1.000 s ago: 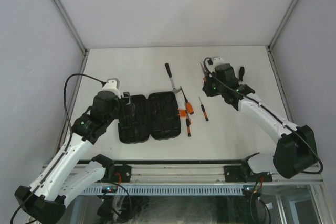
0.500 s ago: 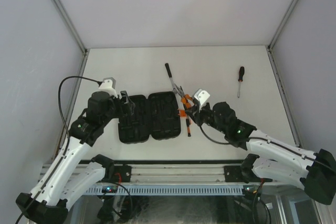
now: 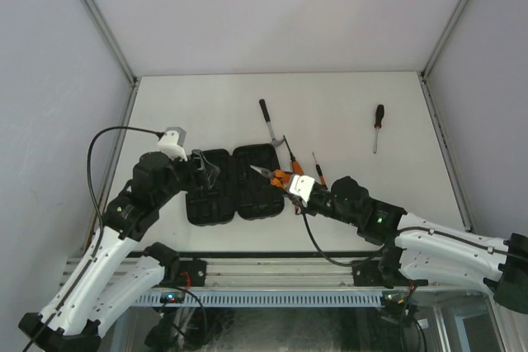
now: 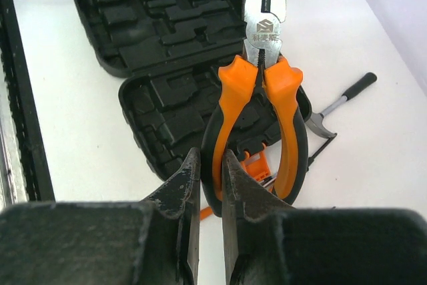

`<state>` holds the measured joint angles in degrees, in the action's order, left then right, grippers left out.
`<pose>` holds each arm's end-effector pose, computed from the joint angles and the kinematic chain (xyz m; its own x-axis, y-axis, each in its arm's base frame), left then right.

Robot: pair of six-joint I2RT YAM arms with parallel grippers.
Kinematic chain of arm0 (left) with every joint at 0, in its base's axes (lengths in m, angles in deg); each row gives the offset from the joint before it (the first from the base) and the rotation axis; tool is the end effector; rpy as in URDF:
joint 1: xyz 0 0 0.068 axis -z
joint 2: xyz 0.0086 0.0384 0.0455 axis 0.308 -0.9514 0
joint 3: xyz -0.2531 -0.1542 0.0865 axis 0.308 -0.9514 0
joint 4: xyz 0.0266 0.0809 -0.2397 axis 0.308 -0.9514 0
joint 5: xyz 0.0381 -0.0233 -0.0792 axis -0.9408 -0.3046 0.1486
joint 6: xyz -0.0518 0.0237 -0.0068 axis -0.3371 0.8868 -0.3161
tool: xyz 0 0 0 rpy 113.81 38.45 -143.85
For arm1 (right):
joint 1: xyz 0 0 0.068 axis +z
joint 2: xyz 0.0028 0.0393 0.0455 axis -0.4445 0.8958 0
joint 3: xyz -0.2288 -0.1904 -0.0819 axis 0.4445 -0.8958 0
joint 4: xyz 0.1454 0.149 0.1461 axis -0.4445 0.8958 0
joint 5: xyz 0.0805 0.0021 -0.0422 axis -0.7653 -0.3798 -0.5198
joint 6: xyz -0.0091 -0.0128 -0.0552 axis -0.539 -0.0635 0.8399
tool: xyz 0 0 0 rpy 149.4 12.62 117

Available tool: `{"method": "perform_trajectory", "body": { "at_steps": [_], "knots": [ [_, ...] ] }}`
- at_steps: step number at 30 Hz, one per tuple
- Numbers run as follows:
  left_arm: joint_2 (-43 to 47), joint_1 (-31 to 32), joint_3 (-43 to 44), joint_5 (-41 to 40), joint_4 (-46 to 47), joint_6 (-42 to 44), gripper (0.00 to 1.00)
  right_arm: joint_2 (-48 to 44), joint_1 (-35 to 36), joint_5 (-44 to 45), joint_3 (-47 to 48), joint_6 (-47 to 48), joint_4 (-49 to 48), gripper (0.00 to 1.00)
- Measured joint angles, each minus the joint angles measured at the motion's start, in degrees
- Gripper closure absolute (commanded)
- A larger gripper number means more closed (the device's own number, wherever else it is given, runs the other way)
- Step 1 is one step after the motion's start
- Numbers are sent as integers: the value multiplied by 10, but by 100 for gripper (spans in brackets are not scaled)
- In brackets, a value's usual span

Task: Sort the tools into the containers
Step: Pick up the pliers at the center of the board.

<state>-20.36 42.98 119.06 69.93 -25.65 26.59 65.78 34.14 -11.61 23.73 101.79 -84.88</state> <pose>0.1025 -0.0467 0.3315 -0.5178 -0.1959 -0.8328 0.2151 0.9124 -0.3483 0.0881 0.1576 0.2895 0.1565 -0.3787 -0.9122 -0.8757 0.3739 -0.3055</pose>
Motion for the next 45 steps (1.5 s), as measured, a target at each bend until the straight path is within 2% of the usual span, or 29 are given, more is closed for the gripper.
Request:
{"method": "perform_trajectory", "body": {
  "at_steps": [8,18,23,27,31,45],
  "knots": [
    [-8,85,19,5,-22,0,26,-24,13,-16,0,130,69,100],
    [-33,138,79,21,-21,0,25,-26,26,2,0,315,145,100],
    [-58,215,97,21,-21,2,24,-26,26,6,12,381,193,100],
    [-84,268,99,27,-17,7,24,-26,28,5,28,416,209,100],
    [-105,292,99,43,-9,12,25,-30,33,1,31,443,213,100],
    [-166,309,99,94,14,22,34,-30,41,-5,31,488,213,100]
  ]
}}
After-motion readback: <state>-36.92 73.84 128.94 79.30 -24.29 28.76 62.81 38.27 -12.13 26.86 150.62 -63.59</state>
